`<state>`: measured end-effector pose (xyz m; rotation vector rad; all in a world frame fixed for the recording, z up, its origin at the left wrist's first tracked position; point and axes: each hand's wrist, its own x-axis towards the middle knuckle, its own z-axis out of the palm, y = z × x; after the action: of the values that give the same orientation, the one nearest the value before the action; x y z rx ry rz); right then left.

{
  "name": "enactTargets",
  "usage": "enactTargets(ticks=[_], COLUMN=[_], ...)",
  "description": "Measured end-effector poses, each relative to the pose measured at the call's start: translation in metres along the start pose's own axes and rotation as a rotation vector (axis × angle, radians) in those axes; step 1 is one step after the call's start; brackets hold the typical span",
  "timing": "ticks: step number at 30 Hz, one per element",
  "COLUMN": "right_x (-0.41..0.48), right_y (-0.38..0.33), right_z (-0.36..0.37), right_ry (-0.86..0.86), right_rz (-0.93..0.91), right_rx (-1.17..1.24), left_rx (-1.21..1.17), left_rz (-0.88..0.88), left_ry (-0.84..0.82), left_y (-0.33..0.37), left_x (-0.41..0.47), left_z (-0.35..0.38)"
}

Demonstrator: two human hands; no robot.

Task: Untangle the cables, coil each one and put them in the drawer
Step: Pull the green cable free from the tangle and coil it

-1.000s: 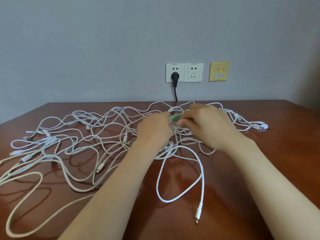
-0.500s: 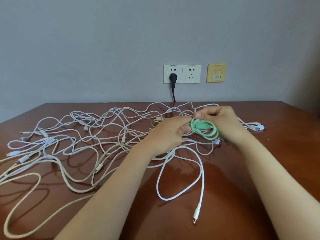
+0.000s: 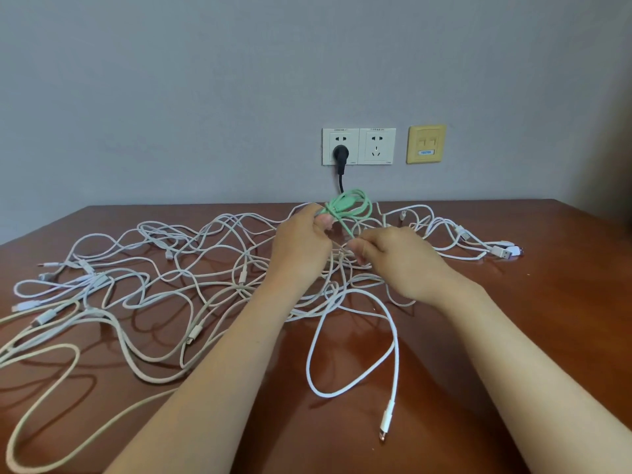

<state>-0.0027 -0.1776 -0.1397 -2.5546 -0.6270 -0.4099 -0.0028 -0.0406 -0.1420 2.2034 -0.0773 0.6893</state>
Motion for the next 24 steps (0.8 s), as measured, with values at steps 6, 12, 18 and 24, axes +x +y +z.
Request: enactTargets(ticks=[6,12,18,24], right_x=[-0.011,-0.006,0.001,-0.004], right_y=[-0.023,-0.014,0.012,0.023], right_z=[-0.006,-0.013,-0.015,-0.023], right_ry=[0.014,0.083,0.149,0.037], right_rz=[-0.221,-0.248,-0.087,0.123], right_rx=[-0.288,-0.215,0.104,0.622], left_rx=[0.41,0.545,0.479,0.204], left_rz=[0.103,0.191,0.382,0.472], left_ry=[-0.047,-0.225,-0.416,-0.438], left_y=[-0.004,-0.004,-0.002,0.002], left_x=[0.0,-0.005,-0.007,-0.008], left_z=[-0.004,0.002,0.007,0.005])
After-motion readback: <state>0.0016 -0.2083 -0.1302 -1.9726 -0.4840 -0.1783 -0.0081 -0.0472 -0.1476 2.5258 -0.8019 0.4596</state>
